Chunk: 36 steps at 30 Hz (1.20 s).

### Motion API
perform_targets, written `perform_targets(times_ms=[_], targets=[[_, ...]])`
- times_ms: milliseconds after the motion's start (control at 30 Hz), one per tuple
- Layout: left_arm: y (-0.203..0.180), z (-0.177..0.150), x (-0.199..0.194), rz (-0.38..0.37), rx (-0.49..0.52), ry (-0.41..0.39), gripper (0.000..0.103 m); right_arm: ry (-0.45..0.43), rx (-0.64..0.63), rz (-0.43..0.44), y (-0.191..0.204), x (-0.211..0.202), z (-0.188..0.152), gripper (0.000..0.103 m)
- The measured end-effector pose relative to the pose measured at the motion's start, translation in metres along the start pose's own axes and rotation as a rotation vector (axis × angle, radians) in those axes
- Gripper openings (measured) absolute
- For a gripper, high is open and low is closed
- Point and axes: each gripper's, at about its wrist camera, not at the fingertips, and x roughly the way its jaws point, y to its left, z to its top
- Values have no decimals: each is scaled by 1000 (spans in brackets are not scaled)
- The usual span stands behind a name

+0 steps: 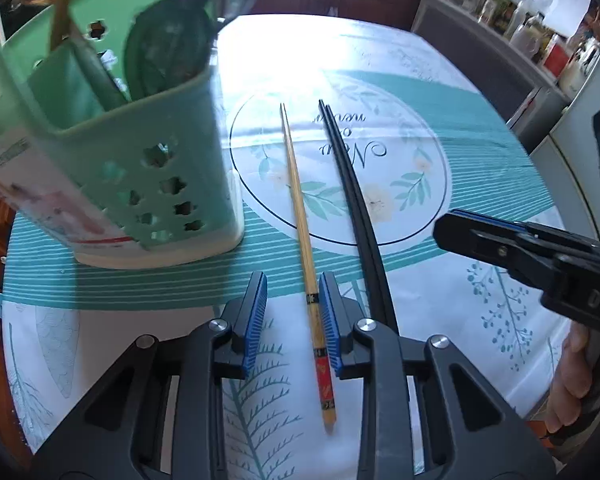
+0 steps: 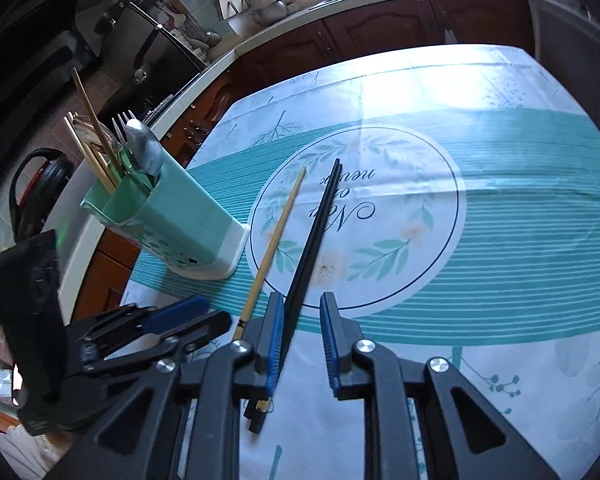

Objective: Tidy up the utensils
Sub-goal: 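Move both tools back down to the remaining chopsticks on the cloth, then close the left tool on a wooden chopstick while the right tool grasps a black chopstick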

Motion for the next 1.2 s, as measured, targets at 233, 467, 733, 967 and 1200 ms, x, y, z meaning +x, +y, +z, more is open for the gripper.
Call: perform_targets(times_ms=[233, 467, 733, 967, 1200], targets=[[-9, 21, 16, 96, 49, 78, 24, 1, 28, 41, -15, 0, 0, 18], [-12, 45, 27, 108, 29, 191, 24, 0, 53, 80, -28, -2, 1, 18], [-13, 73, 43, 106, 4, 245, 24, -2, 63, 108, -37, -5, 2, 18], [-24, 92, 58, 93, 11, 328, 5, 4, 88, 105, -43, -5, 5, 18], [-24, 79, 51, 30, -36, 291, 4, 90, 87, 80, -36, 5, 24, 19]])
